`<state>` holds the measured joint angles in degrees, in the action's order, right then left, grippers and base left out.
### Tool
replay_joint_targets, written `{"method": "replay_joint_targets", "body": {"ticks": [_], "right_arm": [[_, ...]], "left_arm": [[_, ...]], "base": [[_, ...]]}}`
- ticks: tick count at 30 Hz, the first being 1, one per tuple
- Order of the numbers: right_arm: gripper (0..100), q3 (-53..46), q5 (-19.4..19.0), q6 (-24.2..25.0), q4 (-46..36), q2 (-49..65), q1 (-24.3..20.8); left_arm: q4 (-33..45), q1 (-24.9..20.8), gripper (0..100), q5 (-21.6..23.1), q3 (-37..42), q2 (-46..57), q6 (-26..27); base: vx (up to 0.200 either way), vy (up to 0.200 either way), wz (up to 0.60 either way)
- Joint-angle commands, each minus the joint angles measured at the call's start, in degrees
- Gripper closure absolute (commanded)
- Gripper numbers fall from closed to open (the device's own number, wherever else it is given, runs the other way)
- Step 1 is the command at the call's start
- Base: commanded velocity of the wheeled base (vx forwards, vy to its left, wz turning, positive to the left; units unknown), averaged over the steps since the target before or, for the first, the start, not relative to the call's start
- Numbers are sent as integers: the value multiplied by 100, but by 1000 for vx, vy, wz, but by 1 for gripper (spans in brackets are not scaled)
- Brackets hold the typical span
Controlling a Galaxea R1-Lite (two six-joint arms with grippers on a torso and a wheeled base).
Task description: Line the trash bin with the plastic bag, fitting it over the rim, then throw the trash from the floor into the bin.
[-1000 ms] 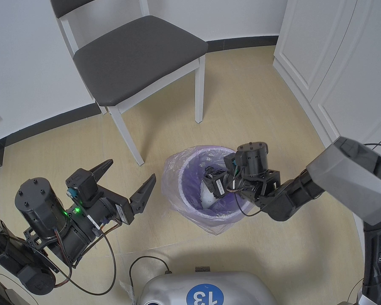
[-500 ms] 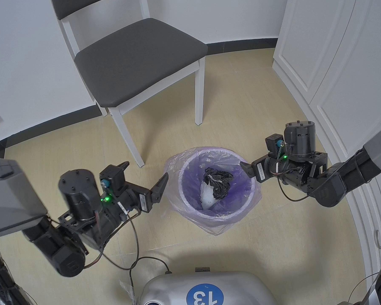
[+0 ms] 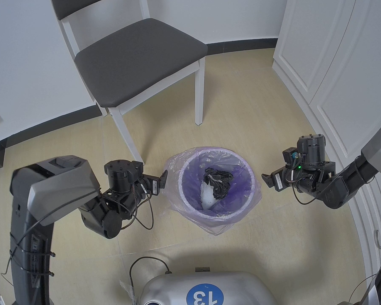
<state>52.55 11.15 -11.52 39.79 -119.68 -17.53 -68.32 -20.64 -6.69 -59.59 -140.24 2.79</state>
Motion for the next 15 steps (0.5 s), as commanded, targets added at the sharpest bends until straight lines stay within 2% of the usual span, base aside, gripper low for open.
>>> {"method": "replay_joint_targets", "body": {"ticks": [1,10,15], "right_arm": [[0,-61,10,-8,213,-469,118],[0,44,10,9,644,-1137,215],[0,167,10,-35,723,-1559,285]], "left_arm": [[178,209,0,203,-519,-891,2],[829,174,0,388,-1442,-1471,-15],[1708,183,0,388,-2496,-1823,20]], "base": [[0,0,0],[0,0,0],[0,0,0]]}}
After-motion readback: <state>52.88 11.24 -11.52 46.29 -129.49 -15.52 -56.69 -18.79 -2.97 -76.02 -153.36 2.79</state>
